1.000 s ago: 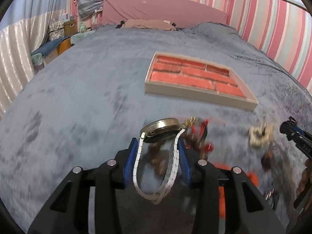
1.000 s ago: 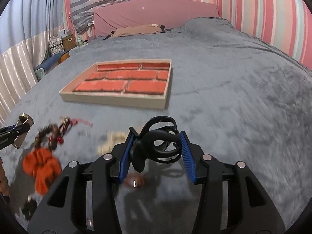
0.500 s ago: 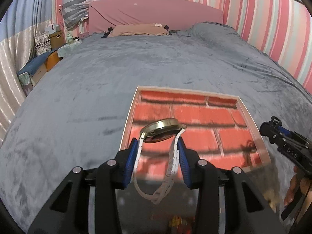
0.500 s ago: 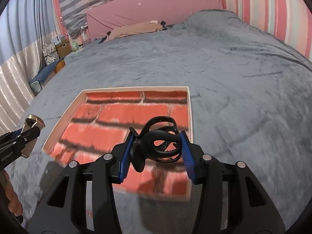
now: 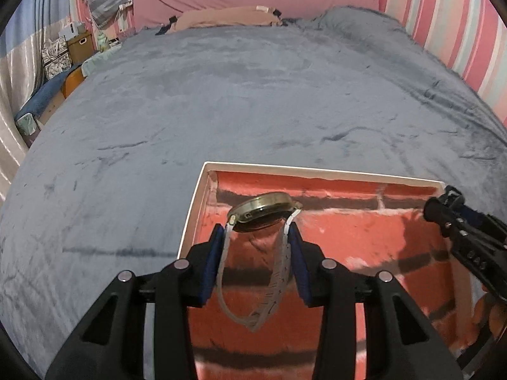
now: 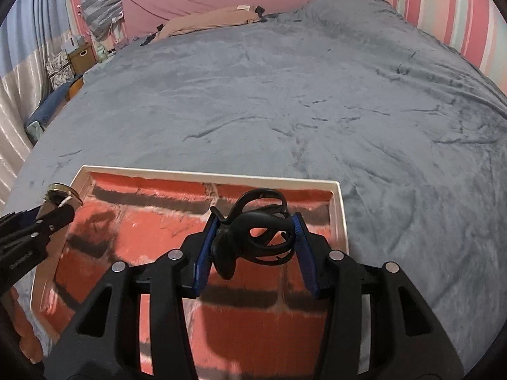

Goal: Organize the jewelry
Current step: 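Carry the watch with the left tool while the right tool carries the claw clip to the tray, then open the left tool over the tray while the right tool releases the claw clip there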

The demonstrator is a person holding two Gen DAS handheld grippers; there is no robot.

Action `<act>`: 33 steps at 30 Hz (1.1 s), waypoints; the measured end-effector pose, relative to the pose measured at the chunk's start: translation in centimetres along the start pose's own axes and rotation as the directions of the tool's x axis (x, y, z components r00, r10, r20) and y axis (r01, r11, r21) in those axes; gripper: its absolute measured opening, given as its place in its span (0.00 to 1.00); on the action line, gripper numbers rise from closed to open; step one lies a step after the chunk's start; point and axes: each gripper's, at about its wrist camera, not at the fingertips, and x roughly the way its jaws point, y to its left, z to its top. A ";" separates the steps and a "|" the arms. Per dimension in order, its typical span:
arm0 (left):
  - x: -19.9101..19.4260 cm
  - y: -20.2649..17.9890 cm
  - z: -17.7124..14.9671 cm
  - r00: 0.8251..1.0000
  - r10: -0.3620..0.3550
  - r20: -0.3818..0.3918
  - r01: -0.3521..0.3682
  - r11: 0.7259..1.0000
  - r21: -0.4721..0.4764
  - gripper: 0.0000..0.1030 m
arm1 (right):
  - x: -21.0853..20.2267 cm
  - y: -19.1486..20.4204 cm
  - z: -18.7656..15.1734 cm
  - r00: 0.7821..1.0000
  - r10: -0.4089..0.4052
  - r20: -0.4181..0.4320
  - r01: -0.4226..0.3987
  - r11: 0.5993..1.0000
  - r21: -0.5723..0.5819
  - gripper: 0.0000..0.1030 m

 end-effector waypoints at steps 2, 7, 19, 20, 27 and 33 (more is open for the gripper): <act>1.1 0.2 0.3 1.000 0.000 -0.023 0.000 1.000 -0.005 0.39 | 1.1 0.2 0.4 1.000 -0.005 -0.024 0.004 1.000 -0.022 0.45; 3.0 0.3 0.1 0.998 -0.001 -0.058 0.001 1.000 -0.008 0.40 | 2.8 0.3 0.6 0.999 -0.010 -0.049 0.009 0.999 -0.037 0.45; 4.4 0.3 0.5 0.994 0.029 -0.106 -0.030 1.000 -0.007 0.44 | 4.0 0.4 0.4 0.994 -0.019 -0.106 0.013 0.999 -0.052 0.58; 4.1 0.2 0.4 0.995 0.041 -0.095 -0.041 0.999 -0.001 0.45 | 3.9 0.4 0.5 0.995 -0.019 -0.102 0.013 0.999 -0.052 0.63; 0.0 0.2 0.3 0.999 0.051 0.004 -0.051 0.999 0.004 0.62 | 0.7 -0.2 0.3 0.999 0.021 -0.050 -0.023 0.998 -0.055 0.73; -7.0 0.8 -1.7 0.996 0.046 0.077 -0.046 0.999 -0.008 0.69 | -4.5 -0.7 -1.3 0.999 0.054 0.000 -0.053 0.996 -0.070 0.76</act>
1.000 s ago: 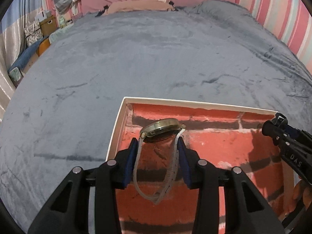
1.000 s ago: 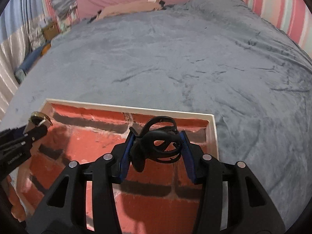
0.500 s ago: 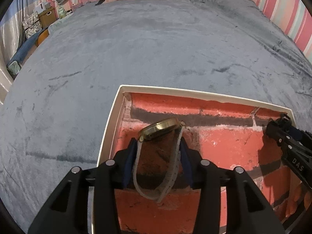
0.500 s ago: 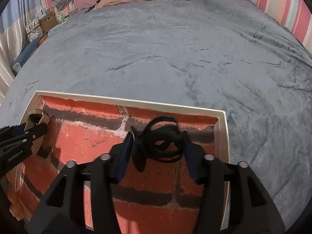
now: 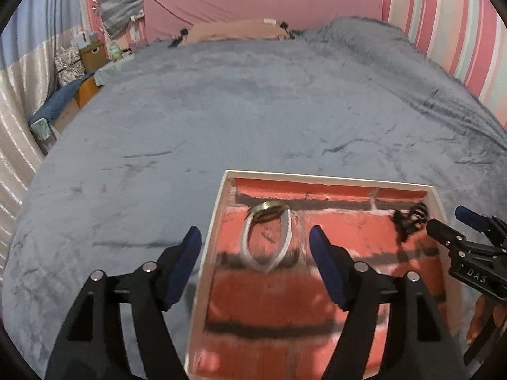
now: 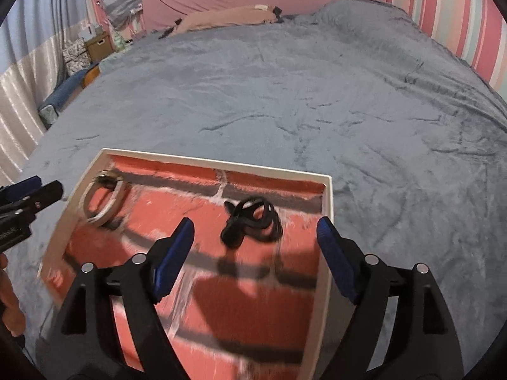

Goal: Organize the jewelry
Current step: 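Open the left tool over the tray while the right tool releases the claw clip there, then withdraw both tools from the tray toward the remaining jewelry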

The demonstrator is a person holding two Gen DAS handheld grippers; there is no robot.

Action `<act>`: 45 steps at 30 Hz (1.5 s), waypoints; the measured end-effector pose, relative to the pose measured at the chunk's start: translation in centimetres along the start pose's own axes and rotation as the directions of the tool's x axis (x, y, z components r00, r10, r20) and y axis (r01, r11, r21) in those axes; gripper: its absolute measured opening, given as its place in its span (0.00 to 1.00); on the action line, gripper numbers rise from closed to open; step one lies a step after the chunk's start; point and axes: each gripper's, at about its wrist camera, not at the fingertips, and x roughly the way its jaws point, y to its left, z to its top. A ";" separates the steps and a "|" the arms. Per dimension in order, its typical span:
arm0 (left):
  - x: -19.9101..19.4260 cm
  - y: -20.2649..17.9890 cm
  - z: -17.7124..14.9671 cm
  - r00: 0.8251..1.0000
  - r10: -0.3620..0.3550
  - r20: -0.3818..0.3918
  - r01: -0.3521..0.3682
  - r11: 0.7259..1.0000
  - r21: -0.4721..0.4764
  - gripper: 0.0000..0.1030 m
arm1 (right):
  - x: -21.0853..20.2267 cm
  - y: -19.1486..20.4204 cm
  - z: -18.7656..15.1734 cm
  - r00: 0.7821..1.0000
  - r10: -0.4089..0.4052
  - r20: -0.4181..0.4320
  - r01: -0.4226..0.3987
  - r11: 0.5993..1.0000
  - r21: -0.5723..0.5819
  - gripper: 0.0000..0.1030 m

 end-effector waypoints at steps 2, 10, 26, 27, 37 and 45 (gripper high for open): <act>-3.0 0.4 -1.0 1.000 0.003 0.029 -0.003 1.000 0.002 0.70 | -1.8 0.0 -0.5 1.000 0.017 0.015 -0.017 1.000 0.002 0.77; -13.6 0.7 -5.8 0.994 0.012 0.108 -0.011 1.000 -0.008 0.77 | -10.9 0.5 -4.8 0.995 0.064 0.081 -0.063 0.998 -0.004 0.79; -22.9 1.5 -20.9 0.992 0.013 0.128 -0.006 0.998 -0.059 0.89 | -20.7 0.3 -20.4 0.981 -0.019 0.193 0.019 1.000 0.000 0.95; -23.2 1.6 -21.8 0.992 0.016 0.128 -0.007 0.998 -0.067 0.89 | -20.9 0.4 -21.5 0.980 -0.031 0.196 0.032 0.999 -0.004 0.96; -24.6 1.1 -28.9 0.991 0.037 0.127 -0.030 0.998 -0.058 0.89 | -21.1 1.6 -28.2 0.985 -0.061 0.163 0.067 0.997 -0.031 0.96; -24.7 1.2 -32.5 0.992 0.048 0.118 -0.040 0.997 -0.066 0.89 | -21.4 2.3 -31.9 0.988 -0.069 0.136 0.074 0.997 -0.032 0.96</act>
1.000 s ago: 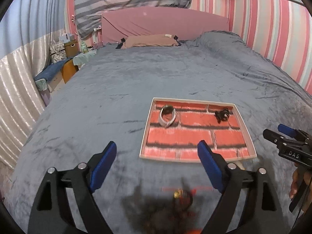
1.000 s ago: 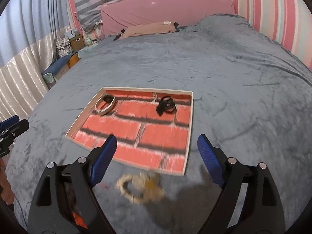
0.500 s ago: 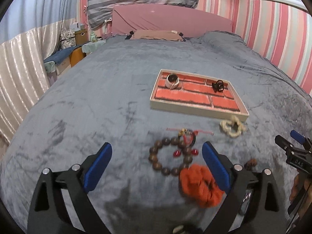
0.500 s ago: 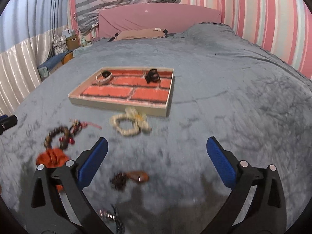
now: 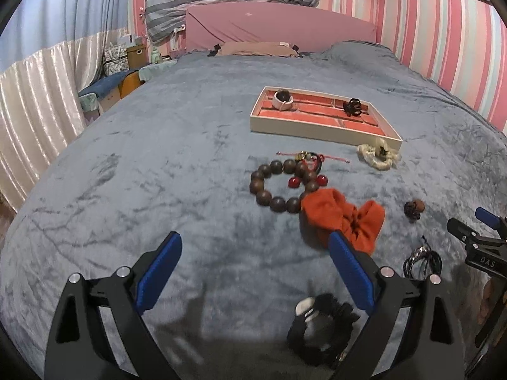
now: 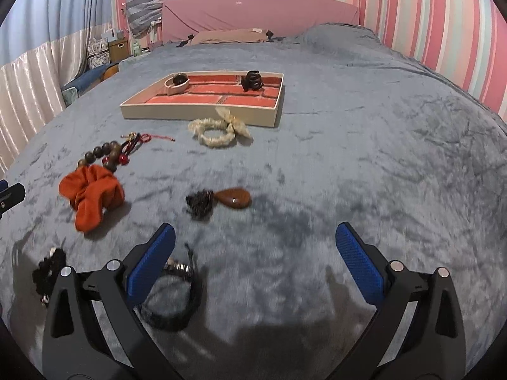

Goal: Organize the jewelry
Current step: 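Withdraw both tools from the tray toward the remaining jewelry, then grasp the black pearl scrunchie with the left tool while the right tool grasps the braided bracelet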

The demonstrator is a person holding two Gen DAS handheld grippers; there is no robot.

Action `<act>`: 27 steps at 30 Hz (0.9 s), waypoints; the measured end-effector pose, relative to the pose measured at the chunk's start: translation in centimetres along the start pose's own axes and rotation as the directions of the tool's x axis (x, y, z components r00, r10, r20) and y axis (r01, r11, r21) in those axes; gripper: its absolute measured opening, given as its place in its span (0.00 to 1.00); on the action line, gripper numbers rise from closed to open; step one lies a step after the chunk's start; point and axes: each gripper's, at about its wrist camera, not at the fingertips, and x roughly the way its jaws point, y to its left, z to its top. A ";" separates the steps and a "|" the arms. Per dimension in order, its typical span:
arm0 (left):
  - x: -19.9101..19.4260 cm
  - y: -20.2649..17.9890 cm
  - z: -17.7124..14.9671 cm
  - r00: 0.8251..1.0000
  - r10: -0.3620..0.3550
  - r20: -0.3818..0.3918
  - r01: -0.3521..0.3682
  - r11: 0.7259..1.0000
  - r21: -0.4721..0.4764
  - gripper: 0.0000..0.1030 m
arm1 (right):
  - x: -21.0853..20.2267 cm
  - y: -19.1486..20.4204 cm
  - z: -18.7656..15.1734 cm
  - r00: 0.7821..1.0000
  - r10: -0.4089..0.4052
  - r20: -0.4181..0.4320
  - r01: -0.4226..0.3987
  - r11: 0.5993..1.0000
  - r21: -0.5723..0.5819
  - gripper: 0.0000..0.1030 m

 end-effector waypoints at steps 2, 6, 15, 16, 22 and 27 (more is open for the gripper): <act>-0.1 0.2 -0.6 1.000 -0.001 -0.005 0.001 1.000 -0.001 0.89 | -0.4 0.1 -0.7 1.000 0.004 0.003 -0.004 1.000 -0.005 0.96; 0.0 0.3 -2.5 1.000 -0.005 -0.028 0.005 1.000 0.003 0.89 | -0.7 0.0 -2.1 1.000 0.006 -0.009 -0.006 1.000 0.012 0.96; 1.2 0.5 -5.6 0.998 -0.003 -0.069 0.002 1.000 -0.013 0.89 | -0.7 1.2 -4.7 1.000 -0.001 -0.006 0.001 1.000 -0.023 0.93; 1.2 0.5 -5.7 0.998 -0.006 -0.070 0.005 1.000 -0.009 0.89 | -0.7 1.3 -4.8 1.000 0.000 -0.003 0.000 1.000 -0.029 0.93; 1.5 -0.4 -6.6 0.997 -0.016 -0.078 0.019 0.999 0.037 0.89 | 0.2 1.2 -4.9 0.999 0.014 -0.035 -0.015 1.000 -0.023 0.83; 2.4 -0.8 -7.3 0.994 -0.022 -0.105 0.028 0.998 0.054 0.89 | 0.7 1.1 -5.0 0.998 0.025 -0.049 -0.025 1.000 -0.014 0.79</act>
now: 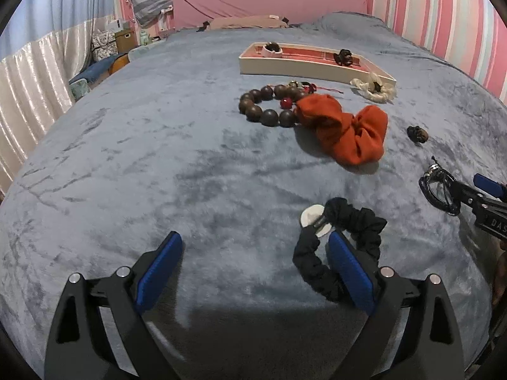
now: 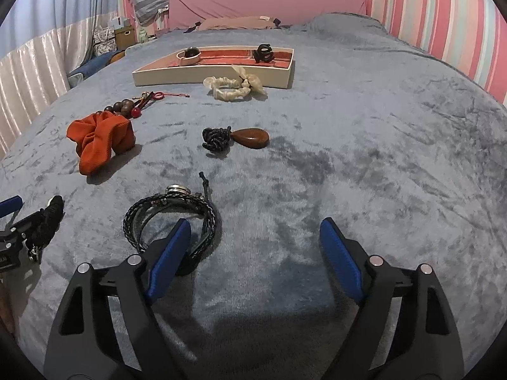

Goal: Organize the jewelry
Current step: 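Grasp the black pearl scrunchie with the left tool while the right tool grasps the braided bracelet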

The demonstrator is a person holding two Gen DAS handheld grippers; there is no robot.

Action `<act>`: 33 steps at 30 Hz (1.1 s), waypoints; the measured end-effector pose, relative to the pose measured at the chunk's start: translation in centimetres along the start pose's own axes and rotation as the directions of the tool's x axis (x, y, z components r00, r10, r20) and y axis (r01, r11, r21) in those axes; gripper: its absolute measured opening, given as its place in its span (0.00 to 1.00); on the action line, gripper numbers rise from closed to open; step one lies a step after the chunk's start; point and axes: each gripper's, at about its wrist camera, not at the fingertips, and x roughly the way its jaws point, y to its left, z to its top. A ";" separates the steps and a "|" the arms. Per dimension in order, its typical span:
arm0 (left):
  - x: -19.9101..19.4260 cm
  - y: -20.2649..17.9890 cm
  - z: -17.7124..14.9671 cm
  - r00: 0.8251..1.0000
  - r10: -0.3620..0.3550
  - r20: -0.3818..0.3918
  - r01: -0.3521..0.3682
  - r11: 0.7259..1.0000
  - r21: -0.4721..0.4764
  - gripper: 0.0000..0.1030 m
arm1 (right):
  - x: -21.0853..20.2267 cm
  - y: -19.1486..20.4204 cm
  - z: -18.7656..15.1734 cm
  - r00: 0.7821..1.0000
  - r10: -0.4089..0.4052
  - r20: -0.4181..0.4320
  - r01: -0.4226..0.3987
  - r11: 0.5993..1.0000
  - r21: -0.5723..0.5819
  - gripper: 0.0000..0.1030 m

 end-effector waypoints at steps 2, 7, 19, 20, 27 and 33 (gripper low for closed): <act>0.2 0.0 0.0 1.000 -0.015 -0.005 0.015 1.000 0.002 0.89 | 0.3 0.0 0.0 1.000 0.004 -0.009 -0.004 1.000 -0.001 0.78; 0.6 -0.1 0.1 0.999 -0.040 -0.011 0.040 0.999 0.008 0.87 | 0.9 0.1 0.1 1.000 0.018 -0.024 -0.018 1.000 0.002 0.75; 0.9 -0.9 0.1 0.997 -0.082 -0.008 0.082 0.995 0.048 0.55 | 1.6 0.6 0.4 0.999 0.024 -0.039 -0.024 1.000 -0.017 0.61; 0.8 -0.9 0.1 0.997 -0.081 -0.007 0.081 0.996 0.047 0.53 | 1.6 0.6 0.4 0.999 0.025 -0.039 -0.026 1.000 -0.016 0.60; 0.8 -1.0 0.1 0.997 -0.079 -0.008 0.080 0.996 0.040 0.32 | 1.5 0.9 0.4 0.998 0.042 -0.037 -0.043 0.999 -0.023 0.41; 0.8 -0.6 0.3 0.995 -0.098 -0.013 0.098 0.995 0.009 0.15 | 1.5 0.9 0.4 0.997 0.074 -0.038 -0.075 0.997 -0.017 0.27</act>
